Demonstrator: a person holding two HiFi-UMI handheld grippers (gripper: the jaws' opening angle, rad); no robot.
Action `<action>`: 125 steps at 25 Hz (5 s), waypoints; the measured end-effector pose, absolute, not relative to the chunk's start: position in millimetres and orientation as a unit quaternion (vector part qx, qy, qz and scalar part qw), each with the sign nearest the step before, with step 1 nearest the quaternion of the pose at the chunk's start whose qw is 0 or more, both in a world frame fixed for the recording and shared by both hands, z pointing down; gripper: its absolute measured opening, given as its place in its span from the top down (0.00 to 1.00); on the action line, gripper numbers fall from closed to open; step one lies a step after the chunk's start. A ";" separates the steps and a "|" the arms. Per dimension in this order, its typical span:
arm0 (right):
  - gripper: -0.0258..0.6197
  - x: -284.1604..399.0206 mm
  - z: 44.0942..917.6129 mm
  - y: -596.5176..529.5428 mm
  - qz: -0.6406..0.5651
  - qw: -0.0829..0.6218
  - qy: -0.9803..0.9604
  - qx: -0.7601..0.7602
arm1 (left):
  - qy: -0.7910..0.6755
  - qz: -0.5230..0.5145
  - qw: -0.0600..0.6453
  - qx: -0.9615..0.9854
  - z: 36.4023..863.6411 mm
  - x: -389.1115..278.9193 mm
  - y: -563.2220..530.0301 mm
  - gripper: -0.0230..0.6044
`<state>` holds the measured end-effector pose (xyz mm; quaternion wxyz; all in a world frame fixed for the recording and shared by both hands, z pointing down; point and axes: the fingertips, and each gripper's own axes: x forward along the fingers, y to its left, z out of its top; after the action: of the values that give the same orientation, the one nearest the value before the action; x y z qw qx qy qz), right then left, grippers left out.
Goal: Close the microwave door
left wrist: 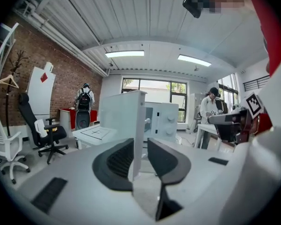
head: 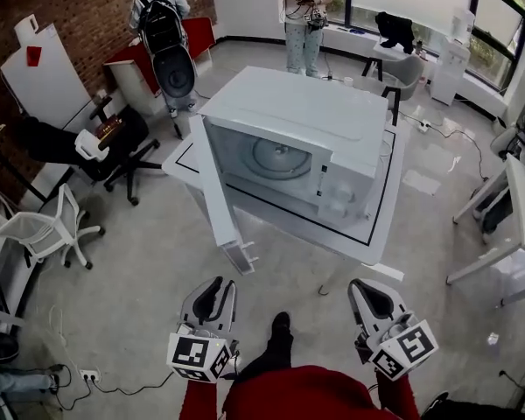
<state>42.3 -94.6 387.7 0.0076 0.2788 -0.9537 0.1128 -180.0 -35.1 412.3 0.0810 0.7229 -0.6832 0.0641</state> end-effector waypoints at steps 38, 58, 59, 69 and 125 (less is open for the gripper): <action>0.94 29.8 405.2 -158.5 0.151 0.027 -0.916 0.371 | -0.463 0.099 0.069 0.878 413.3 -104.6 -173.1 0.73; 0.94 36.9 404.7 -189.1 0.142 0.021 -0.911 0.386 | -0.521 0.104 0.061 0.845 403.8 -97.4 -250.6 0.93; 0.94 36.0 403.5 -191.1 0.140 0.022 -0.912 0.385 | -0.522 0.102 0.062 0.844 403.5 -97.9 -252.7 0.93; 0.94 27.4 399.1 -198.7 0.132 0.023 -0.918 0.373 | -0.534 0.082 0.080 0.838 403.3 -98.3 -252.5 0.93; 0.94 2.8 369.4 -181.1 0.091 -0.002 -0.942 0.323 | -0.499 0.043 0.038 0.865 376.1 -129.1 -167.9 0.95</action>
<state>2.8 -181.1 369.4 -0.0018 0.3227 -0.9421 0.0913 -129.1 -167.9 376.1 0.0383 0.8647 -0.4989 0.0431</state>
